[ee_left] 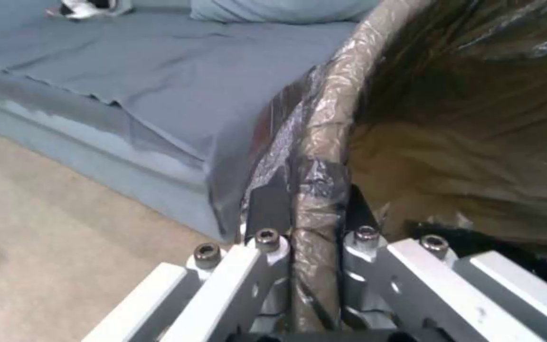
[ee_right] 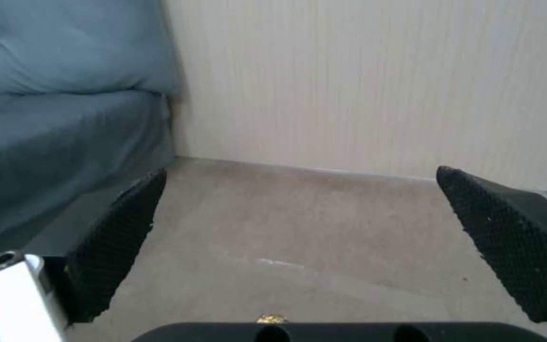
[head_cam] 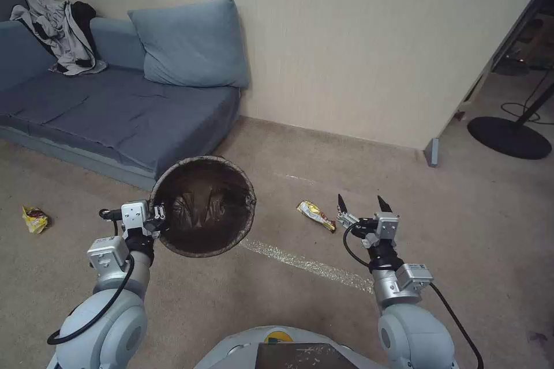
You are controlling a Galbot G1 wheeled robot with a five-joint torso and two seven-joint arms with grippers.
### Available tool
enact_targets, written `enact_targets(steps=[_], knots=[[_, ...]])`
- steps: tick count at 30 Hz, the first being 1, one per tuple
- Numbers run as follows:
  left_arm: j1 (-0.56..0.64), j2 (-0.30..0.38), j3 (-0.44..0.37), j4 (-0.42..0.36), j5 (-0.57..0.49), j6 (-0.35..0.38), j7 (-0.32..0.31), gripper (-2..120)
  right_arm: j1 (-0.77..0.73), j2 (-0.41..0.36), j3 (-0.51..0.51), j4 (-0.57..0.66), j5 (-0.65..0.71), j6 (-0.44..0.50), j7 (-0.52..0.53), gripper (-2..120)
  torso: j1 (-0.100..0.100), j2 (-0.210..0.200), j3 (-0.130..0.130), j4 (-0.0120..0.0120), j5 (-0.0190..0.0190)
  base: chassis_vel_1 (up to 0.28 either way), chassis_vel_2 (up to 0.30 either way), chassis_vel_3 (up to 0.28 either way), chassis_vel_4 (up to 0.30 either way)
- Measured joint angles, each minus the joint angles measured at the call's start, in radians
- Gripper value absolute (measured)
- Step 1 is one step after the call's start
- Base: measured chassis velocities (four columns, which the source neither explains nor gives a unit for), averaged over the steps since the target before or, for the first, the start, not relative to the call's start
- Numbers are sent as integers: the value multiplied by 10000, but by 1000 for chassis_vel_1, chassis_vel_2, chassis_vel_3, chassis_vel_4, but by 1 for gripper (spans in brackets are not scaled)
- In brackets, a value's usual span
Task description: Pick up the trash bin, then pick up the garbage from the floor and place it into the trash bin.
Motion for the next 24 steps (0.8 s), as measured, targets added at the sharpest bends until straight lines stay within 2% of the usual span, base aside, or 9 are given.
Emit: enact_targets(steps=[24], knots=[[11,-66,105,187,52,-76,136,3,25,131,-109,-223,-224,-10,-111,100,0,0,0,-1,0,0,0,0,0]])
